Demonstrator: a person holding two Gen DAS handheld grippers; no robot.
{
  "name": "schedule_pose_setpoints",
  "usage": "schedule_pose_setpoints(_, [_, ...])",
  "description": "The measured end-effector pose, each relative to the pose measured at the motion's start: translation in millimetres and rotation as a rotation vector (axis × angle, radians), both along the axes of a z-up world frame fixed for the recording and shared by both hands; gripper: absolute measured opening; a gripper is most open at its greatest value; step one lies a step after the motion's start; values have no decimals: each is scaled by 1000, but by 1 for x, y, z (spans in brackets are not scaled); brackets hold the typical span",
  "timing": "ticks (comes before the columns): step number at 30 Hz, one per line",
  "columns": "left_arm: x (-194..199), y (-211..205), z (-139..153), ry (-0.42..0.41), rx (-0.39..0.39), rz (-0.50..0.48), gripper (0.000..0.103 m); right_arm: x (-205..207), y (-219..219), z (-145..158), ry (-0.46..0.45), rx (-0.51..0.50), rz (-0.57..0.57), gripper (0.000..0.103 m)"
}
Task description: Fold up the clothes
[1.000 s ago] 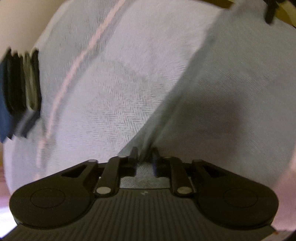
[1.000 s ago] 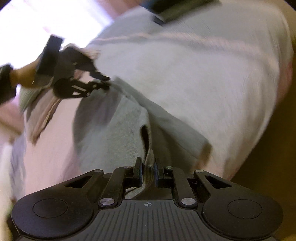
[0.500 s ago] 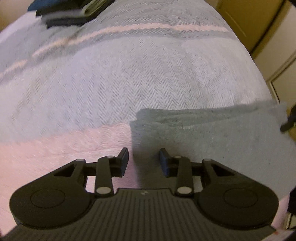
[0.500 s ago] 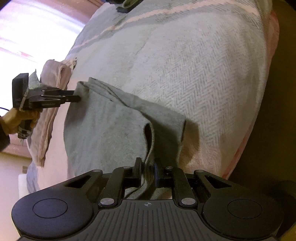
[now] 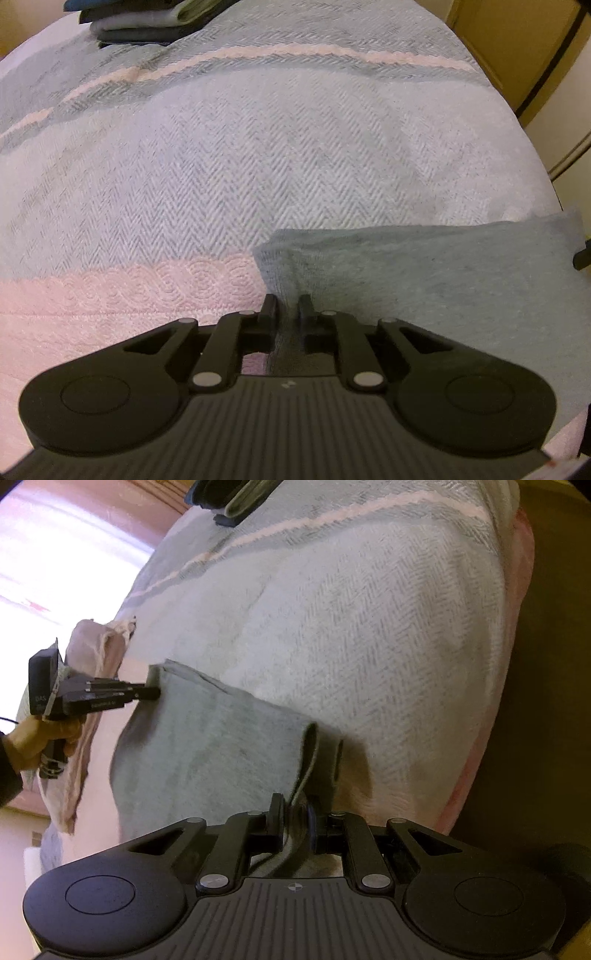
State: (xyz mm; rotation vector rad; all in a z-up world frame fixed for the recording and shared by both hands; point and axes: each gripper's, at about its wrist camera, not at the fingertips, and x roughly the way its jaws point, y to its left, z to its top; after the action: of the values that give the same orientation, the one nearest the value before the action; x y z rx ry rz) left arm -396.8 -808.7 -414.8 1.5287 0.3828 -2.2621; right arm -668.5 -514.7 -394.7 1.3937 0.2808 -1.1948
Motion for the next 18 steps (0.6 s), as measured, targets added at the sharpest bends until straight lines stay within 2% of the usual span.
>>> schedule_pose_setpoints(2, [6,1,6,8,-13,29,20,-1,0,5,15,14,10,9])
schedule_pose_setpoints(6, [28,3,35,8,-54,68,21,0,0,30,133,35,13,12])
schedule_pose_setpoints(10, [66,15,69,4,-79,113,21,13,5,67,223,-55,55,15])
schedule_pose_setpoints(12, [87,30,76,-4,-55,117,20,36,1,77,218,-101,124,17])
schedule_pose_setpoints(14, [102,47,71,-10,-9,97,20,65,-8,75,177,-121,195,18])
schedule_pose_setpoints(18, [111,74,35,-18,38,60,20,139,-25,51,124,-164,360,19])
